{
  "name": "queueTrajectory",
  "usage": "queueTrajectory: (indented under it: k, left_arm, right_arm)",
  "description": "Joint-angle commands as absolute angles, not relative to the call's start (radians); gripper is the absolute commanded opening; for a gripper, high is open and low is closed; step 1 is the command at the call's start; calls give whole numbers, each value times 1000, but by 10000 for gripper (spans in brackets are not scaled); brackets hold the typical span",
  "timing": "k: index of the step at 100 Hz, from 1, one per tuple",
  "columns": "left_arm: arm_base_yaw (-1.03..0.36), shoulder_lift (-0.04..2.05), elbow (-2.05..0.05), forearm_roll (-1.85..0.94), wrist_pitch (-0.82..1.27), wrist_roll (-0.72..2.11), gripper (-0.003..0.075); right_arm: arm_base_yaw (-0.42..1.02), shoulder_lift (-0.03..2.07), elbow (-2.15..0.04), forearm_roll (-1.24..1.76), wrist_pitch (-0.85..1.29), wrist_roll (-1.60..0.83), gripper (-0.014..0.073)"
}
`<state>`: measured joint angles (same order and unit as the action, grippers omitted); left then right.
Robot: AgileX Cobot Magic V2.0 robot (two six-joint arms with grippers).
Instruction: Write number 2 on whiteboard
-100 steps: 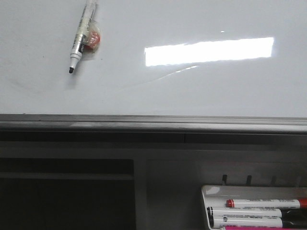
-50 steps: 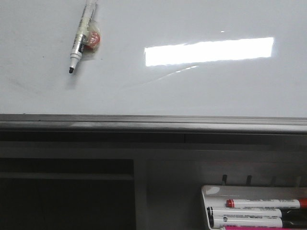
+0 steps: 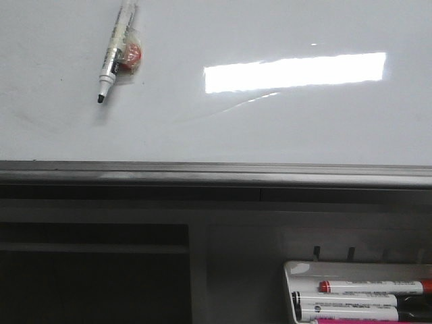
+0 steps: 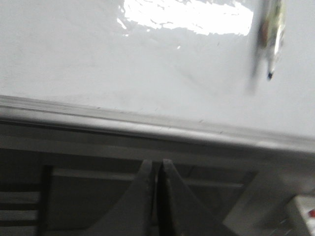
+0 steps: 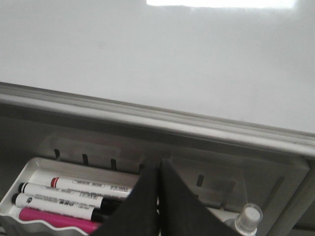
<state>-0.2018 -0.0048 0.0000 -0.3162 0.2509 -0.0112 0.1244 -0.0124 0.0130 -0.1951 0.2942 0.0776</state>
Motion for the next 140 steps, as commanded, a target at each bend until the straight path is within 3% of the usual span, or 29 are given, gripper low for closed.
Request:
queueTrajectory:
  k: [1,23,41,76,98,117,140]
  left_arm:
    - [-204,-30,12,-492,79,-18,-20]
    - [-204,-30,10,-801,-58,-18,-20]
    - [-204,-30,10,-813,-65,-18,-20]
    - [-204,-30,-7,-856,-72,-18,-20]
    - [-204,-30,-7,-856,-61,-18,-20]
    - [-204,-26,-52,-743,-19,-18,-20]
    - [-204,201,-365,-347,317,57,-6]
  right_arm:
    - [118,-30,40,-221,107,76,-71]
    - [118,-30,40,35,-363,140,-71]
    - [118,-30,38,365,-438,291,-71]
    - [118,-30,38,412,-759,294,-71]
    - [118,-30,36,486,-635,296,-71]
    - [118,-30,-51,534,-299,319,-71]
    - [120,62,-301,200,241,278,-46]
